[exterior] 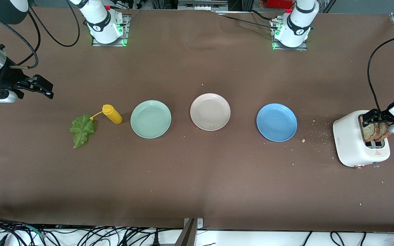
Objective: Make sandwich in beige plate with both arms
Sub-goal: 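Move the left gripper down to the bread slice in the toaster, then grasp the bread slice with the left gripper and lift it out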
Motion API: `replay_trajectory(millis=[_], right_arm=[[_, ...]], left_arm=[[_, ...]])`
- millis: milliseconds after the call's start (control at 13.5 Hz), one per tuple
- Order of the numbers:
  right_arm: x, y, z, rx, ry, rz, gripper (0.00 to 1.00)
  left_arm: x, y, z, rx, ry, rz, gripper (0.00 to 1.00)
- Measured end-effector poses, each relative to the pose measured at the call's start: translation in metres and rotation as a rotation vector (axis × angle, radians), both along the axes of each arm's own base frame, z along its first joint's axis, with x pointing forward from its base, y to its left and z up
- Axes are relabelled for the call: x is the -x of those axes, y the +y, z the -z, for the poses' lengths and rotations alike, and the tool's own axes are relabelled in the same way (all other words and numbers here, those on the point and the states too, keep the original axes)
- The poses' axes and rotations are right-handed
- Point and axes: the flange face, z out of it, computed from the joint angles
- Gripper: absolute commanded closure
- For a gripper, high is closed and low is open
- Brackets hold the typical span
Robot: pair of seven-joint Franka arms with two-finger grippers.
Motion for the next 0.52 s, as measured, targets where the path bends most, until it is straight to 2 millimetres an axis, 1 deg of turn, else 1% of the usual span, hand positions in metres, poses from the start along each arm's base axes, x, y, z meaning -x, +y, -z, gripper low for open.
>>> replay_trajectory(millis=[222,297,371,445,519], right_arm=[[0.0,0.0,0.0,0.0,0.0,0.0,0.0],[0.0,0.0,0.0,0.0,0.0,0.0,0.0],[0.0,0.0,0.0,0.0,0.0,0.0,0.0],[0.0,0.0,0.0,0.0,0.0,0.0,0.0],[0.0,0.0,0.0,0.0,0.0,0.0,0.0]], left_arm=[[0.01,-0.004,0.023,-0.001,-0.019,0.003,0.03],[0.014,-0.002,0.029,0.0,-0.016,-0.001,0.09],[0.017,0.002,0.032,0.001,-0.011,-0.009,0.19],[0.019,0.007,0.034,0.002,-0.008,-0.017,0.43],[0.021,0.009,0.035,0.003,-0.006,-0.022,0.6]])
